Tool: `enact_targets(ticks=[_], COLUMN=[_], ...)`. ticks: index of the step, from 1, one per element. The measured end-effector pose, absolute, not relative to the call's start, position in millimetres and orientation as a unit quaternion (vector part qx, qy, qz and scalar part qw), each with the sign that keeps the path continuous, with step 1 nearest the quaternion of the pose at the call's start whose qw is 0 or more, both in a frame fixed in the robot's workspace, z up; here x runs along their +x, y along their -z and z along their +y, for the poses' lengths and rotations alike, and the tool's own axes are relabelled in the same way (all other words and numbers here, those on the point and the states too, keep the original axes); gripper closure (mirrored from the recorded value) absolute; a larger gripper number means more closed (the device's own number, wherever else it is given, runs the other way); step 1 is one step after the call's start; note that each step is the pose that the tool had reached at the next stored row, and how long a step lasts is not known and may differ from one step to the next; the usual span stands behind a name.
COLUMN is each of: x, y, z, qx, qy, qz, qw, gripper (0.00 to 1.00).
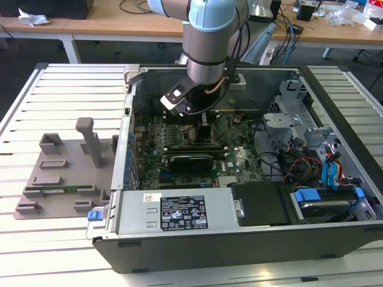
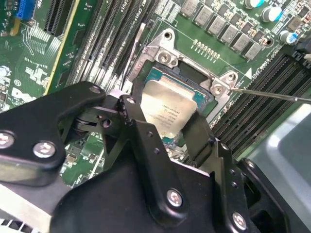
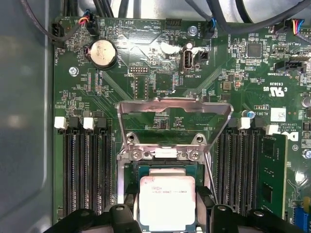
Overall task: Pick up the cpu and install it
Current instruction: 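Place the cpu into insertion slot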
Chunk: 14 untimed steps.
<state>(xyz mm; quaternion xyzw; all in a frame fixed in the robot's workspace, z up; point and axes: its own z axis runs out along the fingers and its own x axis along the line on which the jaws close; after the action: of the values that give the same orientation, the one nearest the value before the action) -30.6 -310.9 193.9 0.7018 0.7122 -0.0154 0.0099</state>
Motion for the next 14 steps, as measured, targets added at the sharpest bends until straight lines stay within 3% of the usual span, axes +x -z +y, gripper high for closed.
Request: enact_targets(ticks=[1, 14], x=[-30.6, -30.6], y=[-193.5, -208.2], z=[-309.4, -310.4], qx=[0.702, 0.702], qy=[0.015, 0.015], qz=[0.712, 0.712], qw=[0.01, 0.01], gripper=[0.4, 0.4])
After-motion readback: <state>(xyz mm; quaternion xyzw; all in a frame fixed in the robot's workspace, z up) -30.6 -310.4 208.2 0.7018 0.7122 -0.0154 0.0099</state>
